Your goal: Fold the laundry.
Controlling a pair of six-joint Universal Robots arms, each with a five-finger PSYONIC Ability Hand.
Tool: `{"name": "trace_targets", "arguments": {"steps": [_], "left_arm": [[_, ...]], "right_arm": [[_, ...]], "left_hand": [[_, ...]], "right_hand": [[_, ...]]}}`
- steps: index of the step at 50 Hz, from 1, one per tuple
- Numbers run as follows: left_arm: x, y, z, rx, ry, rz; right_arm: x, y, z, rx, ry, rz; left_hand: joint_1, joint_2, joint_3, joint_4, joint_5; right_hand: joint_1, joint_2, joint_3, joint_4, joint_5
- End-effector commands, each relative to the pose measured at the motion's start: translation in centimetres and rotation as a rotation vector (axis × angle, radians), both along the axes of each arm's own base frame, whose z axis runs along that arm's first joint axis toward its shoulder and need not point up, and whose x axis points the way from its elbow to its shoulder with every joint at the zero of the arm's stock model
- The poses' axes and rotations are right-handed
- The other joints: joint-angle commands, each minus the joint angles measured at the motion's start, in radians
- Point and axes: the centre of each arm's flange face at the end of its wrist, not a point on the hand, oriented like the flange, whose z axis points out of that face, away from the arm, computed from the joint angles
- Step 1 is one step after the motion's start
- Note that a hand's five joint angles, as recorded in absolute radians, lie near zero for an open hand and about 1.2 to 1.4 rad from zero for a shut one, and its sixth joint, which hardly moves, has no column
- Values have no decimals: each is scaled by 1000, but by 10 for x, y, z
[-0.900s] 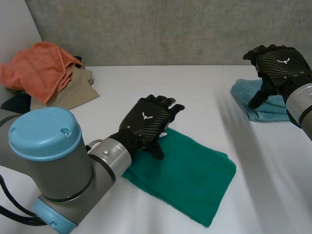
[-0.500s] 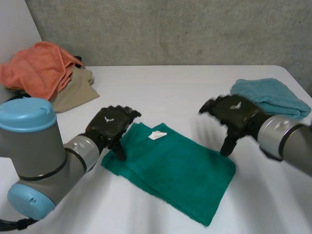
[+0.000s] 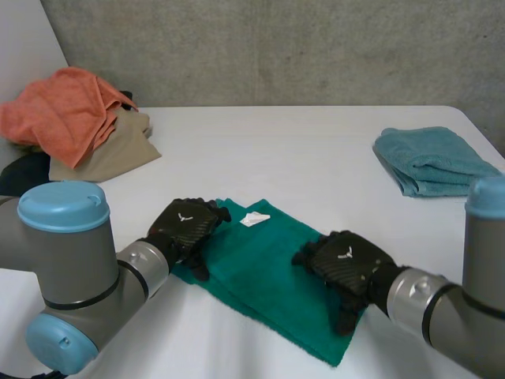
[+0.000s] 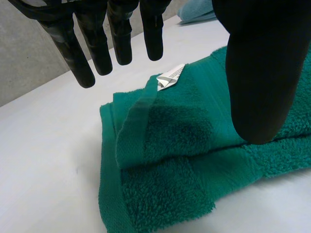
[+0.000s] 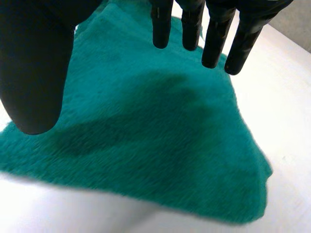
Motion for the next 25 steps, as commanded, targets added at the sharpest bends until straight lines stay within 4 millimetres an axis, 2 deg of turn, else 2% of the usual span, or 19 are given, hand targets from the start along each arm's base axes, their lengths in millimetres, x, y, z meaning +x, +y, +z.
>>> {"name": "trace_targets", "arguments": {"steps": [1,7,22,25], "left_arm": [[1,-1,3,-9,6,5],[2,-2,3,-12,1,18],[4,-1,5,-22,2,33],[3,-2,6,-35,9,33]], "right_arm": [[-11,17,-11,63,-75,-101],[-15,29,-20,145,-163,-174],[-13,36,-28,125,-202,-172],[-12,34,-30,100,-208,-163]], "left_hand": [[64,61,62,61,56],[64,61,62,61,56],[49,46,48,47,41],[49,46,48,47,41]], "right_hand": [[208,152,148,157,146],[310,254,251,260,249],[466,410,406,415,405],[575,519,515,524,513]]}}
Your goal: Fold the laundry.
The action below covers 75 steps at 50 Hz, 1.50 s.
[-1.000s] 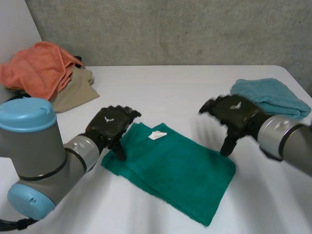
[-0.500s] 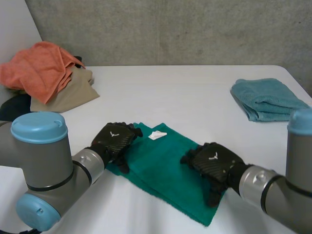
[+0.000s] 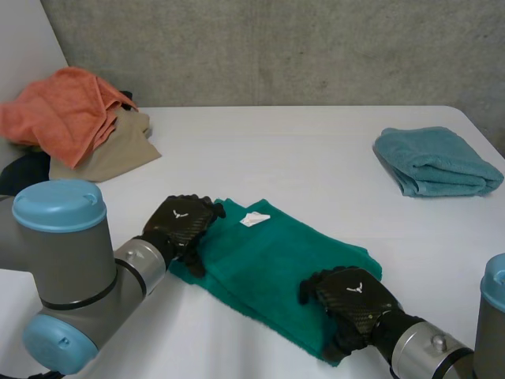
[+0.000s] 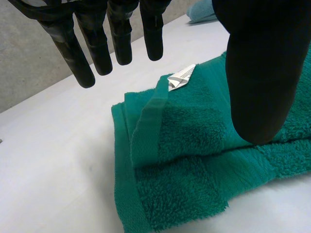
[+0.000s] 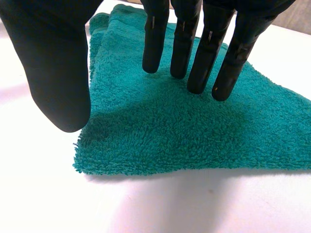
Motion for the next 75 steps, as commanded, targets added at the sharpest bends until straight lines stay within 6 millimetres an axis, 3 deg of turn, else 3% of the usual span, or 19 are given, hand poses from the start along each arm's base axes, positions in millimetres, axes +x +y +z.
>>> {"name": "trace_targets", "arguments": {"steps": [1,14,19,31,65,69,72,75], "left_arm": [[0,0,2,-18,10,0],[0,1,3,-22,12,-2],[1,1,5,-26,14,1],[1,3,4,-19,18,1],[2,4,5,-21,21,2],[2,4,7,-25,23,2],[2,4,7,-24,22,2],[2,4,7,-24,24,2]], "right_arm": [[2,-2,-4,-39,-3,11],[-2,-8,3,-92,18,-52],[-5,1,9,-52,33,-36],[-11,20,-6,-11,123,28],[-3,22,-24,-99,129,97],[-2,21,-26,-106,130,96],[-2,20,-27,-120,130,92],[-3,15,-26,-142,138,80]], "left_hand": [[49,47,48,47,42],[46,44,45,45,39],[43,41,42,42,37],[40,38,39,39,34],[11,9,10,9,4],[8,6,7,6,1],[8,6,7,6,1],[8,6,7,6,1]], "right_hand": [[317,231,230,236,260],[340,255,254,260,284],[329,243,242,248,272],[287,202,201,207,231],[352,267,266,272,295],[492,407,406,412,436],[879,794,793,799,823],[897,812,811,817,840]]}}
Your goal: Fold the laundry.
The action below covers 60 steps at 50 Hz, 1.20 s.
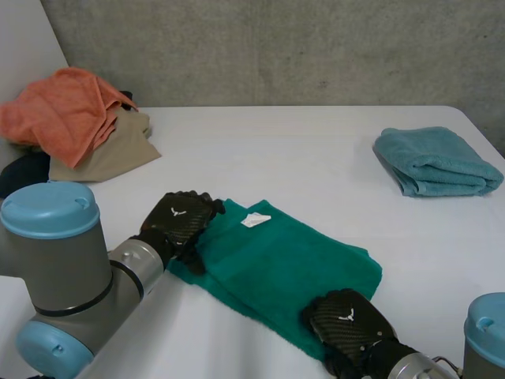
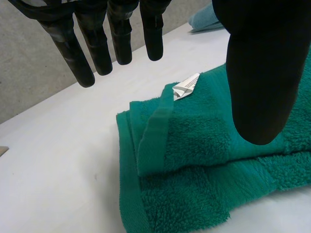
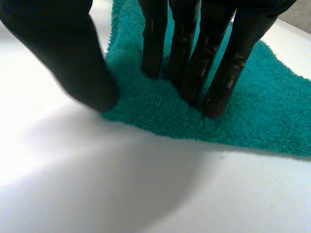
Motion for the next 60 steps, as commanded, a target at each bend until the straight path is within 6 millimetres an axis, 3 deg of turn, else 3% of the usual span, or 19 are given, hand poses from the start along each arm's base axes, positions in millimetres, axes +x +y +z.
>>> {"name": "trace_targets", "arguments": {"steps": [1,6,13,18,25,27,31,33,37,38,43,46,47,49,50,53,54,58,60], "left_arm": [[0,1,2,-3,2,0],[1,1,4,-9,6,2],[1,2,6,-14,9,0],[1,2,7,-16,10,0],[2,3,8,-17,10,2],[2,3,8,-19,11,2],[2,3,9,-21,13,3],[2,3,10,-22,14,4],[3,2,12,-28,17,7],[3,3,12,-29,18,7],[3,4,16,-36,23,7],[3,3,18,-43,26,9],[3,3,18,-45,27,9],[2,2,21,-52,33,8],[2,2,22,-54,34,8],[0,0,26,-65,51,9],[-1,0,28,-68,62,10],[-7,-3,40,-58,151,27],[-14,-1,48,-47,209,30]], "right_arm": [[-1,-7,1,-41,6,-18],[-3,-13,12,-107,8,-27],[-35,-62,28,-279,146,-136],[-60,-94,38,-418,341,-152],[-55,-116,62,-574,391,-110],[-45,-116,69,-612,372,-79],[3,-99,84,-708,286,97],[18,-90,80,-713,264,174],[54,-51,67,-693,190,388],[65,-33,59,-675,159,478],[75,-4,37,-609,118,641],[76,-5,32,-587,124,647],[76,-6,32,-582,122,642],[76,-6,33,-572,121,631],[76,-7,34,-562,118,615],[74,-13,44,-539,78,561],[70,-21,60,-531,26,496],[50,-52,95,-426,-154,266],[42,-66,100,-350,-230,181]], "left_hand": [[8,8,6,13,13],[5,5,3,10,10],[-3,-4,-6,1,1],[-3,-4,-6,1,1],[-3,-4,-6,1,1],[-3,-4,-6,1,1],[-3,-4,-6,1,1],[-3,-4,-6,1,1],[-3,-4,-6,1,1],[-3,-4,-6,1,1],[-6,-7,-9,-2,-2],[-21,-21,-23,-17,-16],[-30,-30,-32,-25,-25],[-39,-39,-41,-34,-34],[-39,-39,-41,-34,-34],[-56,-57,-59,-52,-52],[-56,-57,-59,-52,-52],[-56,-57,-59,-52,-52],[-50,-51,-53,-46,-46]], "right_hand": [[635,392,389,383,414],[635,392,389,383,414],[635,392,389,383,414],[635,392,389,383,414],[635,392,389,383,414],[635,392,389,383,414],[635,392,389,383,414],[635,392,389,383,414],[635,392,389,383,414],[635,392,389,383,414],[635,392,389,383,414],[635,392,389,383,414],[517,274,271,265,296],[-27,-270,-273,-280,-249],[-559,-802,-805,-812,-780],[-586,-830,-833,-839,-808],[-586,-830,-833,-839,-808],[-586,-830,-833,-839,-808],[-586,-830,-833,-839,-808]]}}
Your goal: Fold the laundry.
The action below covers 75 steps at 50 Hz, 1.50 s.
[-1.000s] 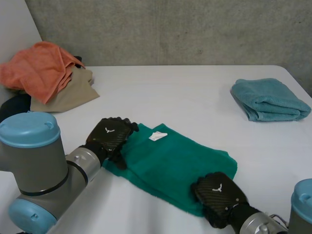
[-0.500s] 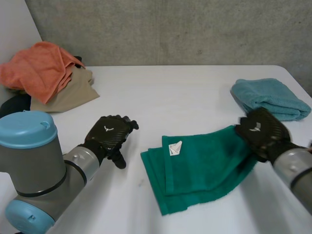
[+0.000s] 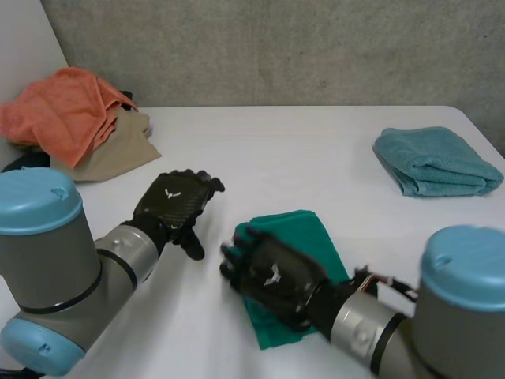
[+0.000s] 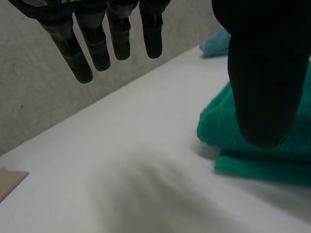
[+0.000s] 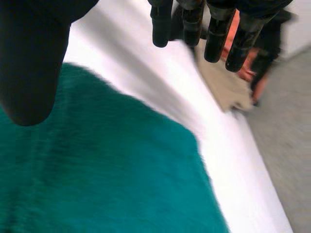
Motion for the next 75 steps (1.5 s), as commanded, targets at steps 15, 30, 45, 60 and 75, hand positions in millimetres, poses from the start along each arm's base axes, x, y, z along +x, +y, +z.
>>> {"name": "trace_targets", "arguments": {"steps": [15,30,45,60,75], "left_arm": [[-62,40,-24,128,102,-46],[-59,49,-59,186,-36,4],[-52,48,-17,110,49,15],[-46,41,-22,121,40,41],[-45,41,-23,122,38,44]], "right_arm": [[-62,-94,4,596,-296,-531],[-67,-99,-38,609,-146,-612],[-87,-76,-18,571,-197,-665],[-106,-67,-37,679,-202,-752],[-88,-64,-47,673,-223,-658]], "left_hand": [[-23,2,0,3,15],[-64,-39,-41,-38,-26],[-90,-65,-67,-65,-53],[-99,-74,-76,-74,-62],[-105,-80,-82,-79,-68]], "right_hand": [[-25,-43,-37,-57,-68],[-25,-43,-37,-57,-68],[-25,-43,-37,-57,-68],[79,61,67,47,36],[111,94,100,79,68]]}}
